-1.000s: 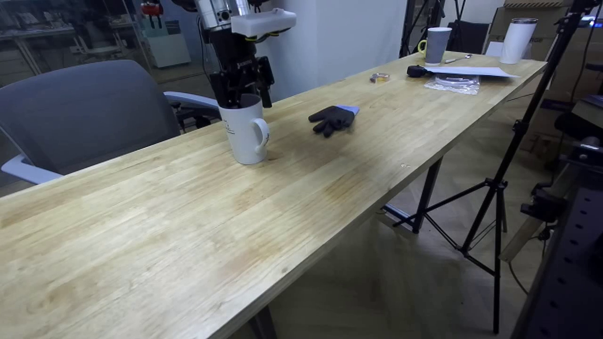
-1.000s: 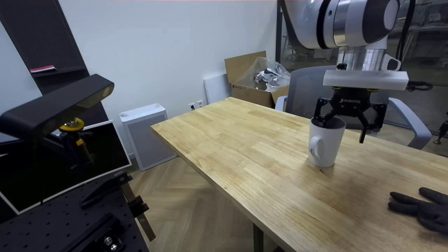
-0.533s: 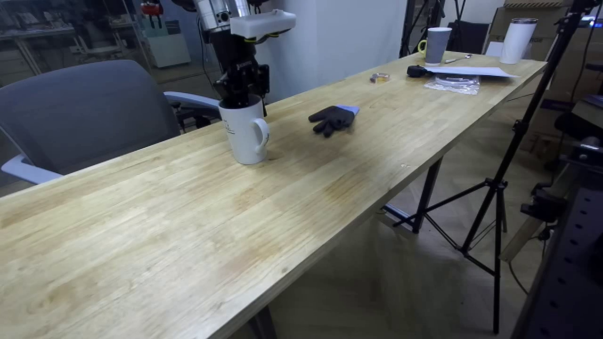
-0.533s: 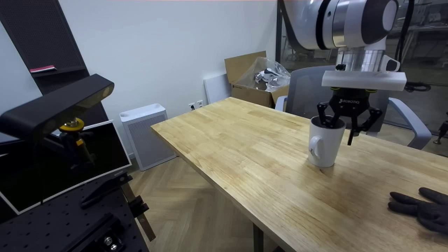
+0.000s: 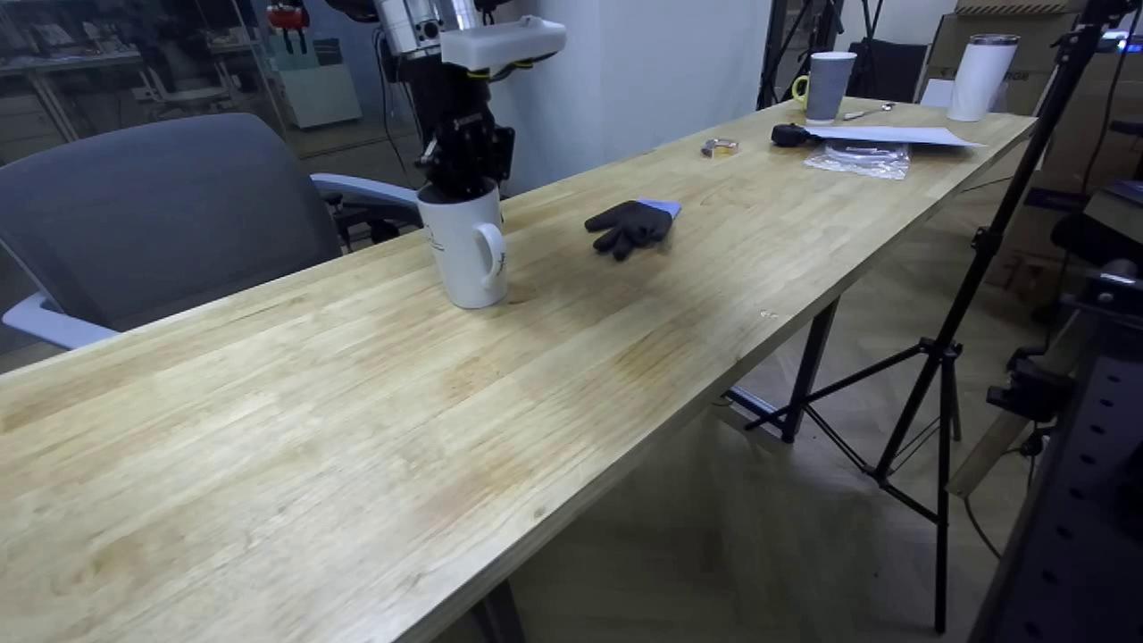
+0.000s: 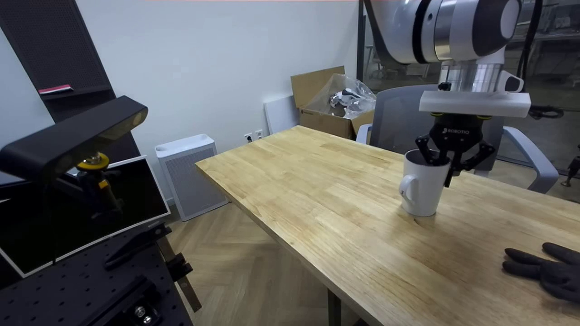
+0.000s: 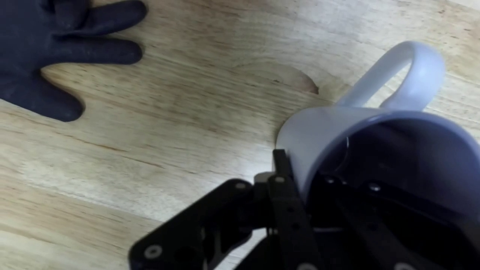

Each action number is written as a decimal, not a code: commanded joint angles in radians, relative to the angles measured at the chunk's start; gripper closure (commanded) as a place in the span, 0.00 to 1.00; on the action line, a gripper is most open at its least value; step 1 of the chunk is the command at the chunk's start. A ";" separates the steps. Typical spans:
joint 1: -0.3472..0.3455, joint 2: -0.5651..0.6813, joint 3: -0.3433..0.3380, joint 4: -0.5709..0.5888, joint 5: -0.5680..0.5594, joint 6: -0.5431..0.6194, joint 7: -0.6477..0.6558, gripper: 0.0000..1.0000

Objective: Move the cup slightly backward

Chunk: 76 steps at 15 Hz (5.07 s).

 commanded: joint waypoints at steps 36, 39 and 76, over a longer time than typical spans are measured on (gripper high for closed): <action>0.024 -0.221 0.019 -0.191 -0.008 -0.029 0.028 0.98; 0.023 -0.266 0.022 -0.261 -0.005 -0.018 0.026 0.98; 0.098 -0.257 -0.016 -0.442 -0.118 0.162 0.131 0.19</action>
